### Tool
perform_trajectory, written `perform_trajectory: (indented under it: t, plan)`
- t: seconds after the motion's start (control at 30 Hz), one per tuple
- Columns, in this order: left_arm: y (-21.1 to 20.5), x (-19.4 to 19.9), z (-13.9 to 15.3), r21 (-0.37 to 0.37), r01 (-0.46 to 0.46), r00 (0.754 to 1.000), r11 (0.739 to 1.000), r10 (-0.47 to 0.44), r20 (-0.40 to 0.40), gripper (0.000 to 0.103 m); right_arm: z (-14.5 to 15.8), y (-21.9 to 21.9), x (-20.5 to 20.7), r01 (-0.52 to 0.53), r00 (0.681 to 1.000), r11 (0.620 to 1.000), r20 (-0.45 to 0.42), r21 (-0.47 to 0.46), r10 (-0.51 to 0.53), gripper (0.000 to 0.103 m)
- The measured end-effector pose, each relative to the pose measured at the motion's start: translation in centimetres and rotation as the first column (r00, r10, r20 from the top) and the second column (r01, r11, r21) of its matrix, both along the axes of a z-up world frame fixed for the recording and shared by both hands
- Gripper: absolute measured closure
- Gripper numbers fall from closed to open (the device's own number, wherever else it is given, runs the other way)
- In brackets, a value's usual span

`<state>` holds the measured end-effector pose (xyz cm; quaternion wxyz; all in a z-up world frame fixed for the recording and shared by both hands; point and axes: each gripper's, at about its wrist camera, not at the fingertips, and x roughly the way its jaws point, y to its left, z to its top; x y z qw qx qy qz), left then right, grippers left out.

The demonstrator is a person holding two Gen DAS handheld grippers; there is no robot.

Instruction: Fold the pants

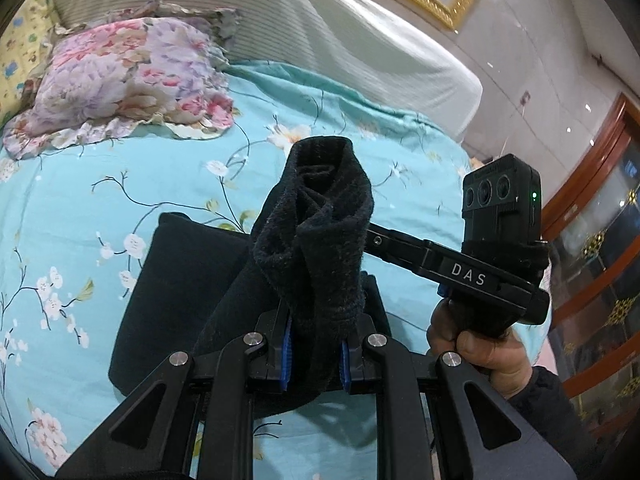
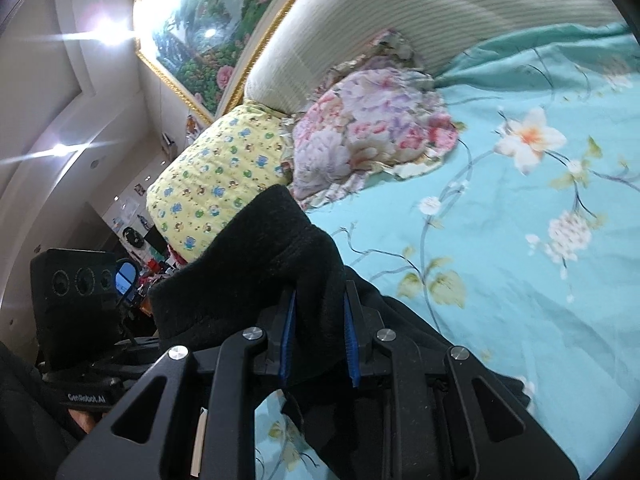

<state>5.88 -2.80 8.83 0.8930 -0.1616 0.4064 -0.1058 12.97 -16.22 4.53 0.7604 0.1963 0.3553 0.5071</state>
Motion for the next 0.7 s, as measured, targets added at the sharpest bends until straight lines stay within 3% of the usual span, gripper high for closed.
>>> perform_trajectory:
  t: [0.7]
  plan:
    - [-3.4, 1.2, -3.4, 0.083, 0.067, 0.997, 0.994, -0.065, -0.03, 0.086, -3.6, -2.5, -0.4, 0.082, 0.994, 0.994, -0.059, -0.076, -0.087, 0.08]
